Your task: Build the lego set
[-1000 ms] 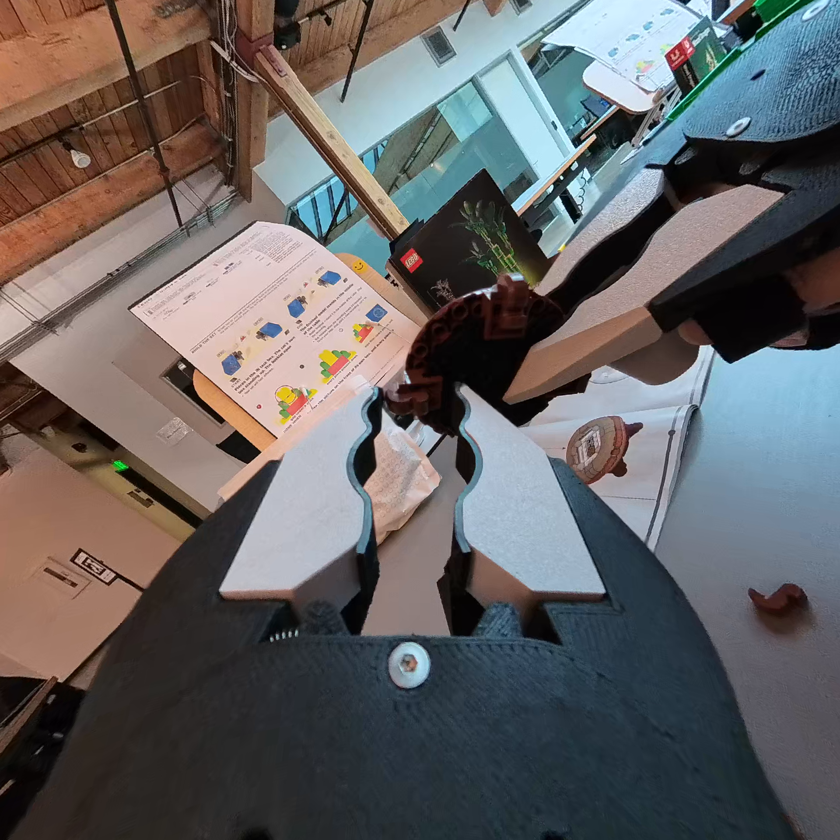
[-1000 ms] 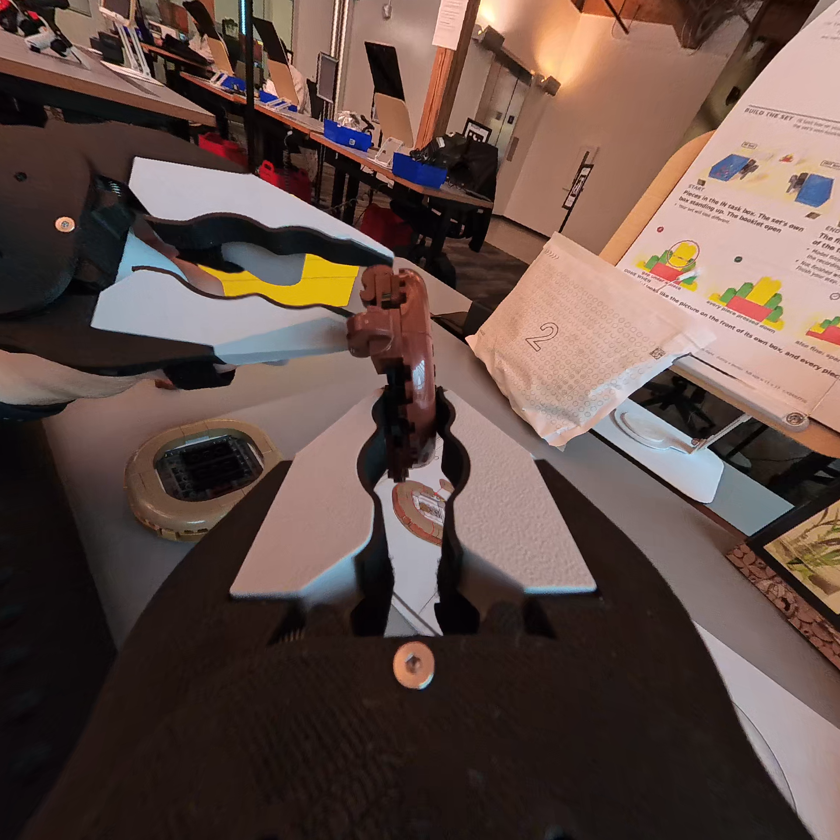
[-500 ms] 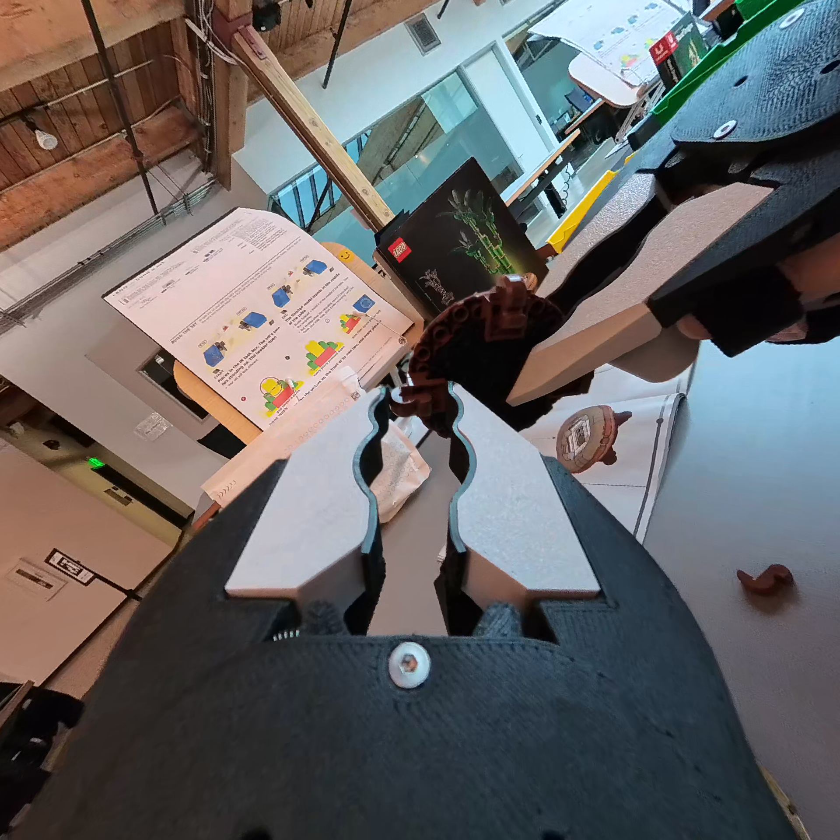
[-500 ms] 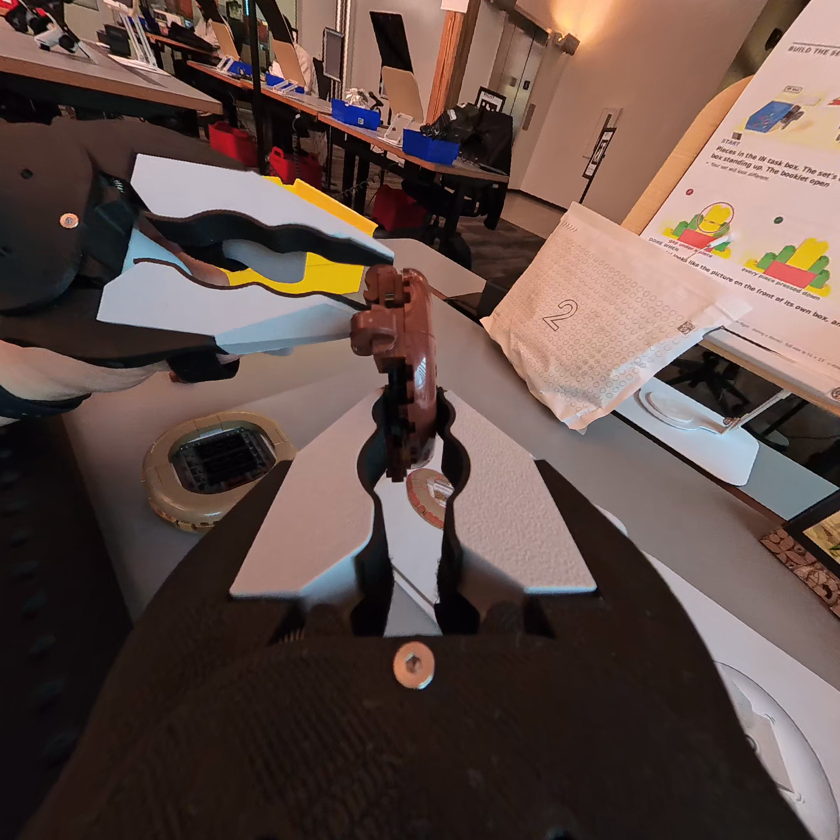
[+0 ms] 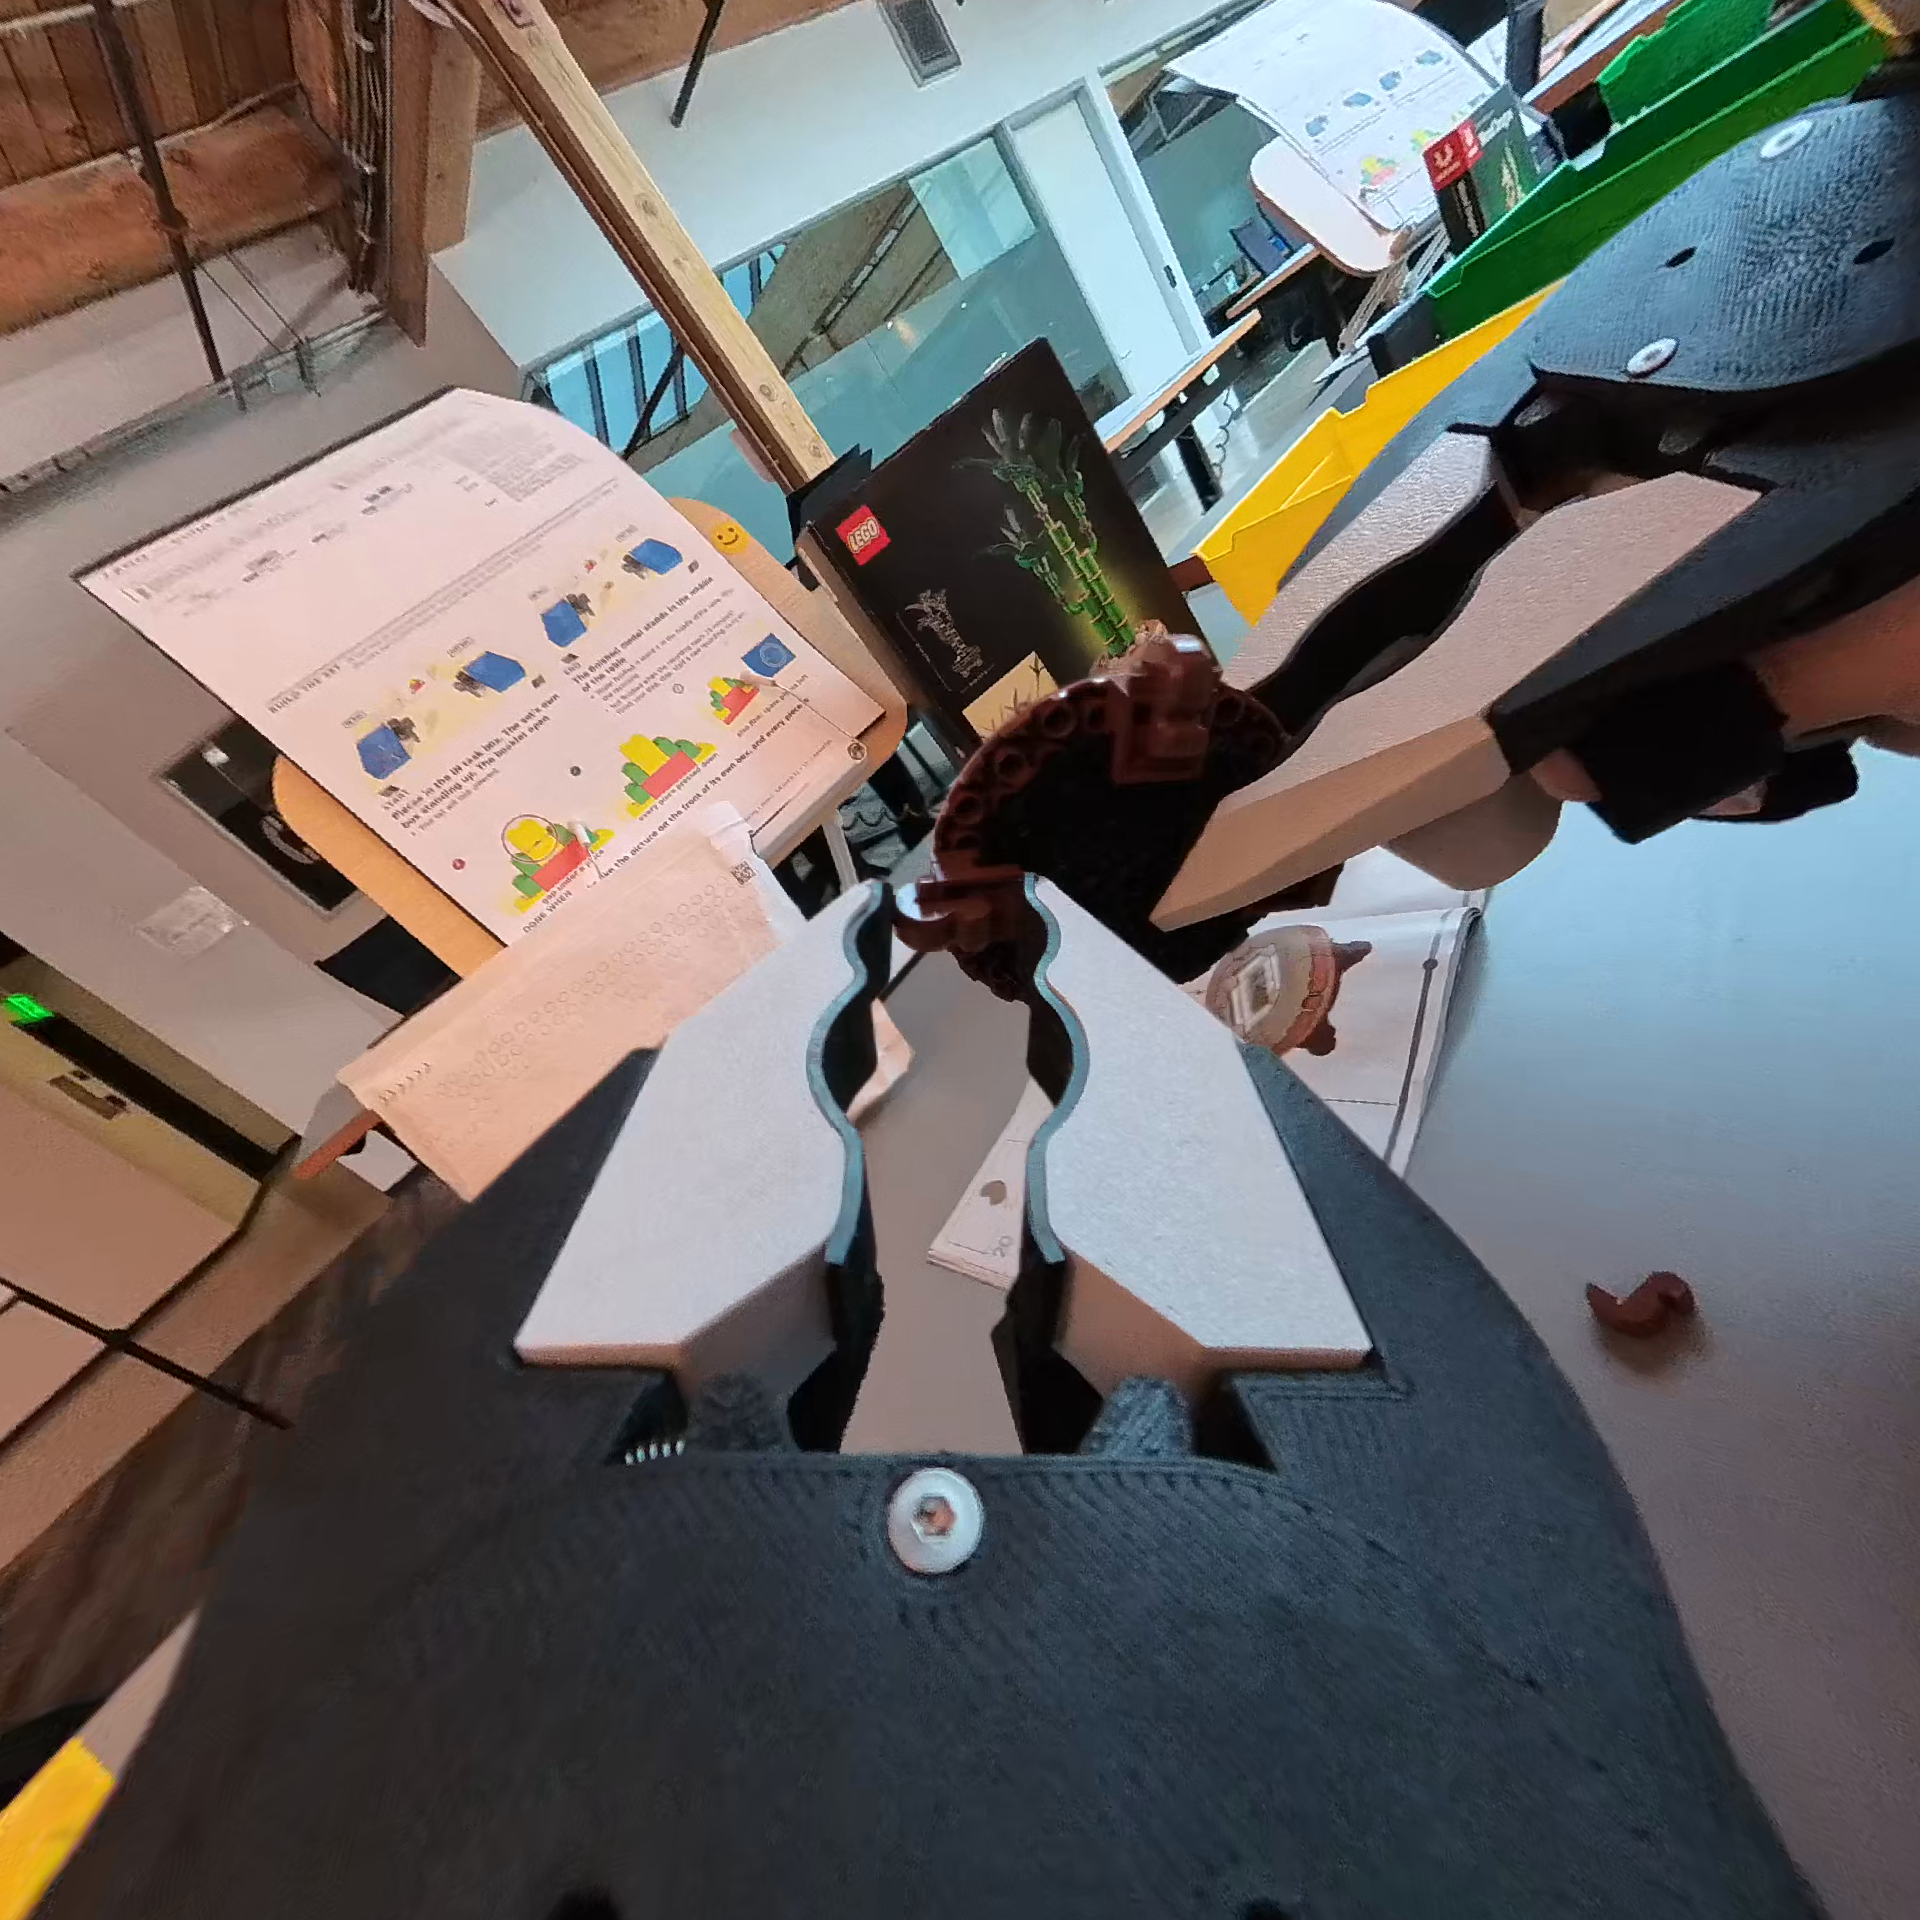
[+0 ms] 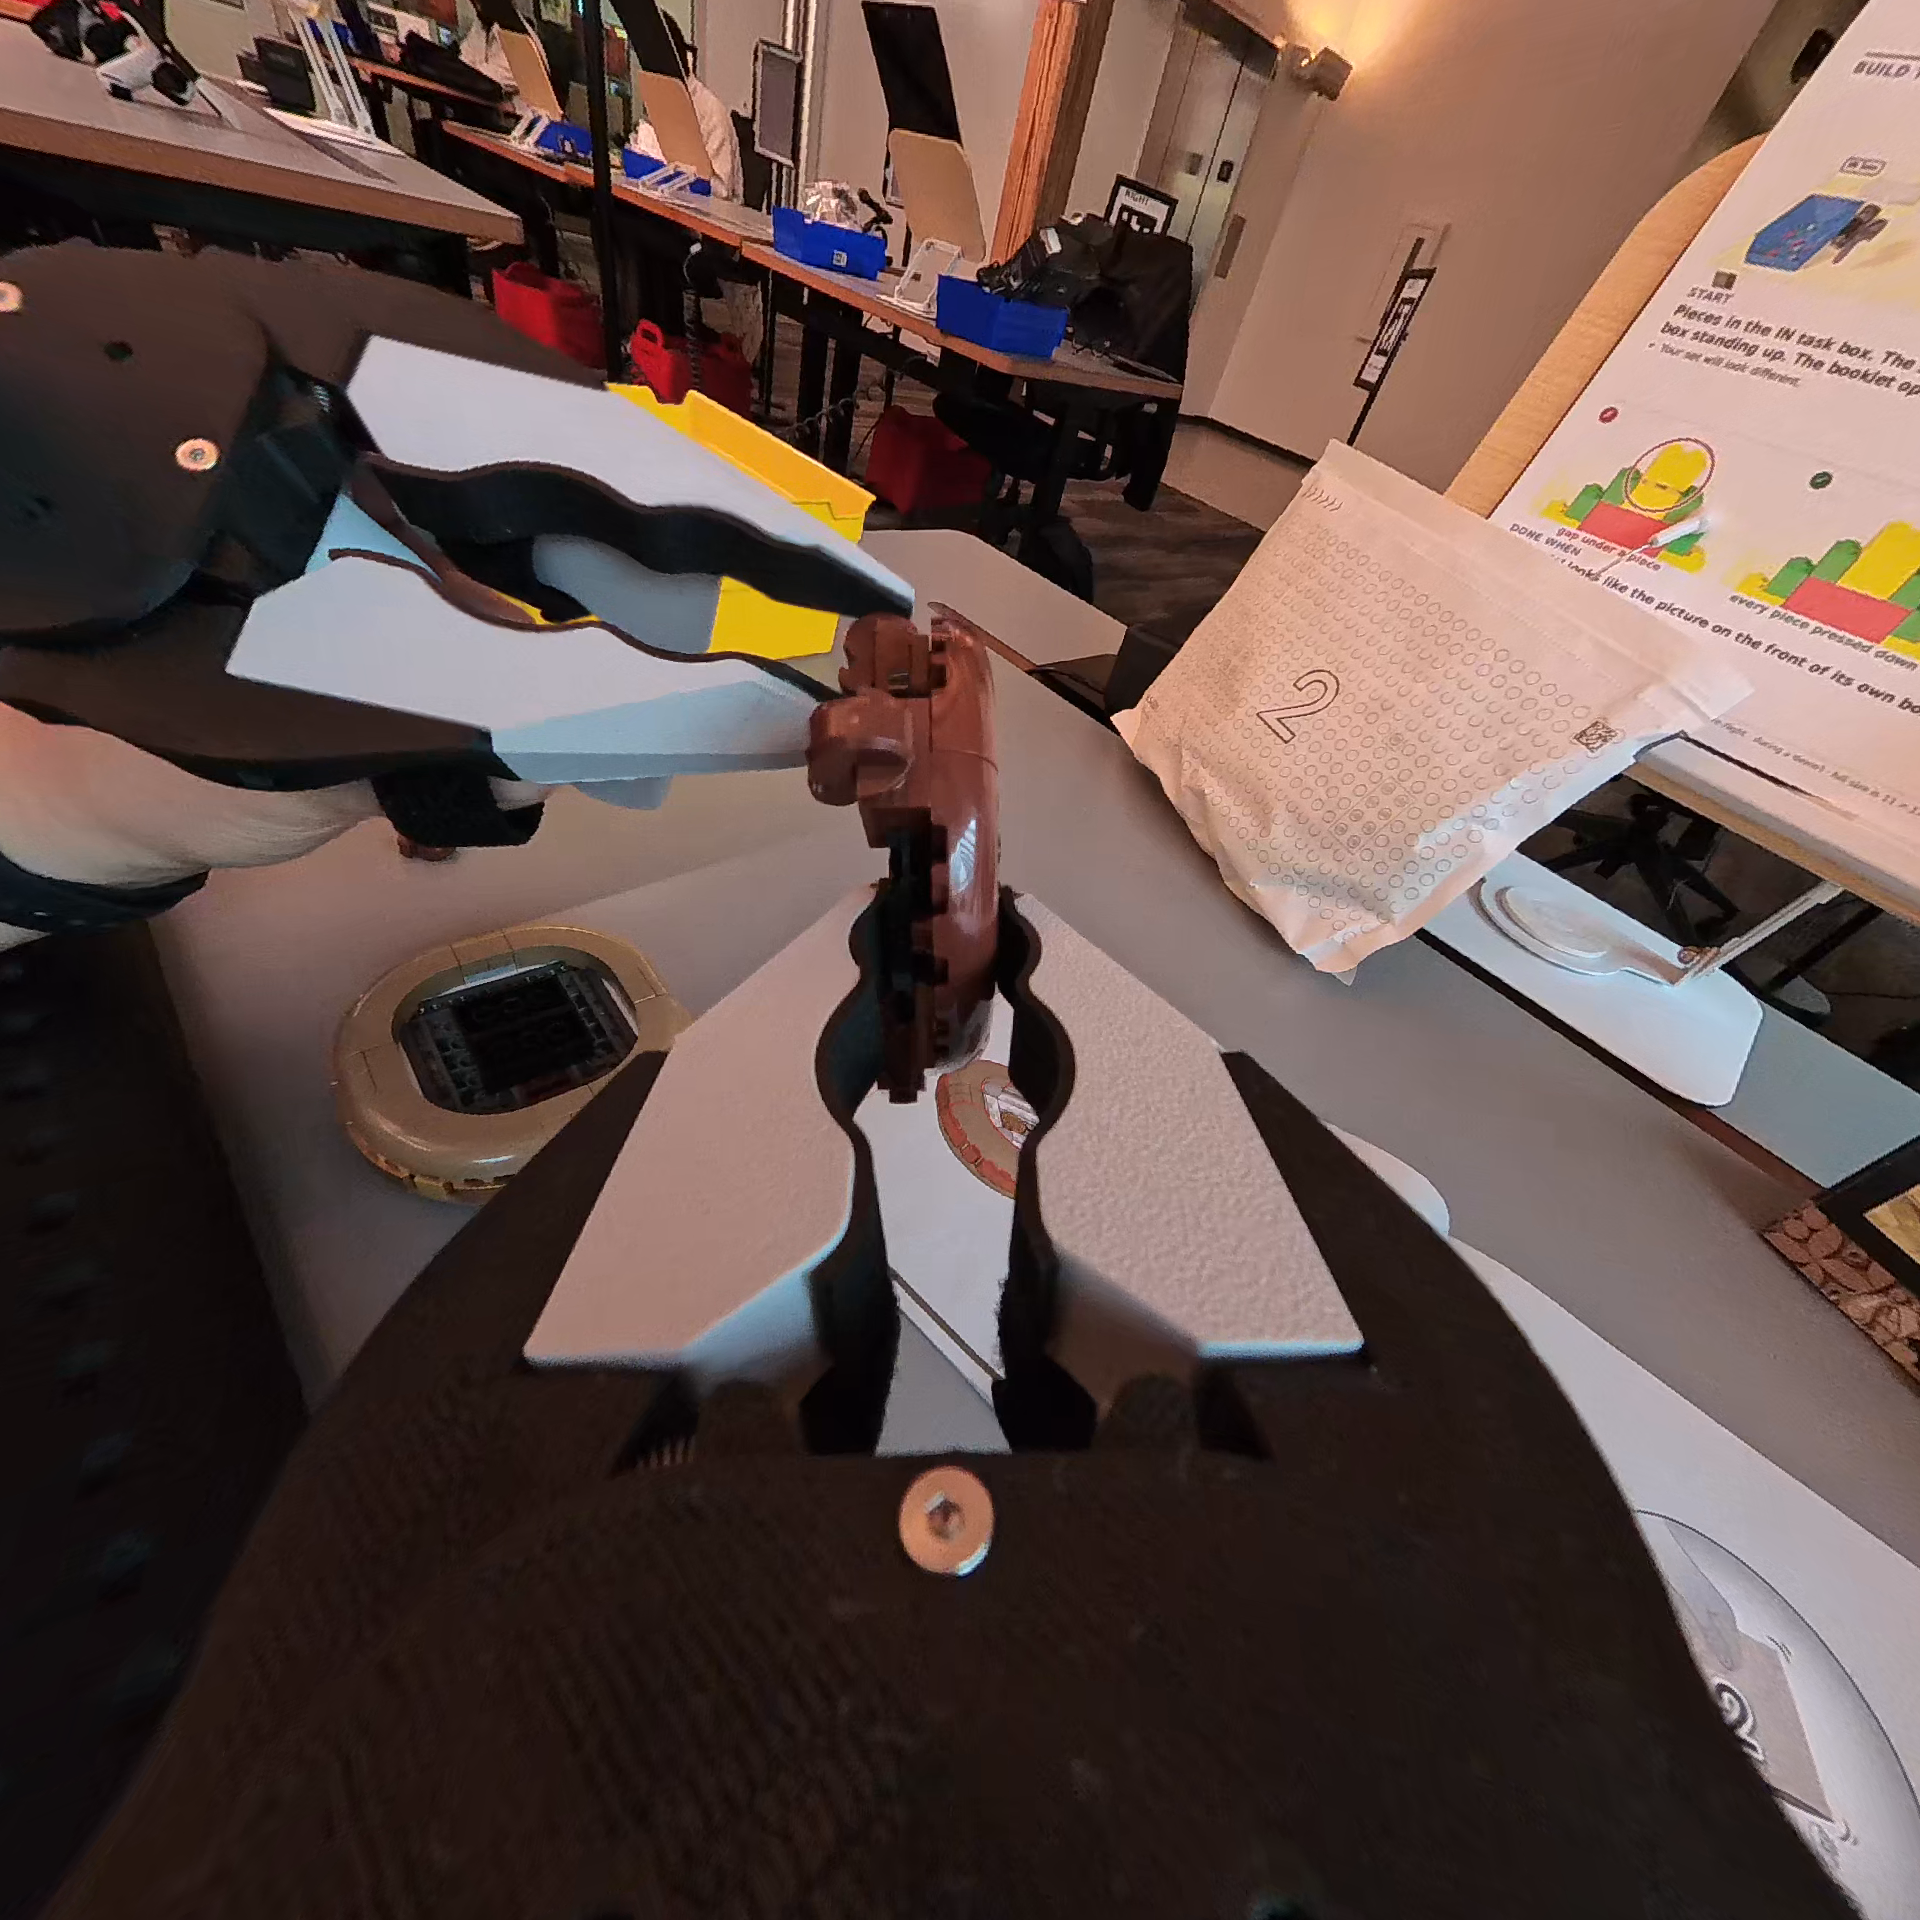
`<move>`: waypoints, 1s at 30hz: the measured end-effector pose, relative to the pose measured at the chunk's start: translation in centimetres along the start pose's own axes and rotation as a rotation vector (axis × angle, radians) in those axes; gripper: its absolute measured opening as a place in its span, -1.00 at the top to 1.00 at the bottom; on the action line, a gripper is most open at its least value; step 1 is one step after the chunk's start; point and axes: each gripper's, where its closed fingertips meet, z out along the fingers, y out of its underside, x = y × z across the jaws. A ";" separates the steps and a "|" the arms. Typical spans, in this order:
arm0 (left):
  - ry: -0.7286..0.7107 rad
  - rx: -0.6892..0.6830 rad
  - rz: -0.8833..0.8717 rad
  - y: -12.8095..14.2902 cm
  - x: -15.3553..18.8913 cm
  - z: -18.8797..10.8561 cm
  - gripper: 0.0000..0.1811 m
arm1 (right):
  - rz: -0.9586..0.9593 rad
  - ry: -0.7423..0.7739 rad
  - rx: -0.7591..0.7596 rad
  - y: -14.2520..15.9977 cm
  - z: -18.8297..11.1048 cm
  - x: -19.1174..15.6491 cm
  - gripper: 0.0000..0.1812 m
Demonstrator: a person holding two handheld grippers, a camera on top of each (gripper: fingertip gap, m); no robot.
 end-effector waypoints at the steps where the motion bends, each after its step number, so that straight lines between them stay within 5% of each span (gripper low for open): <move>1: 0.004 0.007 -0.024 0.0 0.0 0.1 0.73 | 0.007 -0.004 -0.001 0.1 0.0 0.1 0.82; 8: 0.269 0.039 -0.301 0.1 1.9 -0.2 0.33 | 0.098 -0.196 0.018 0.1 -0.7 0.5 0.82; 17: 0.545 0.163 -0.468 -0.7 4.3 -1.4 0.64 | 0.006 -0.448 0.052 -0.1 -2.1 -2.2 0.82; 30: 0.641 0.218 -0.571 -1.4 4.9 -1.8 0.76 | 0.192 -0.588 0.082 -0.9 -2.5 -3.4 0.82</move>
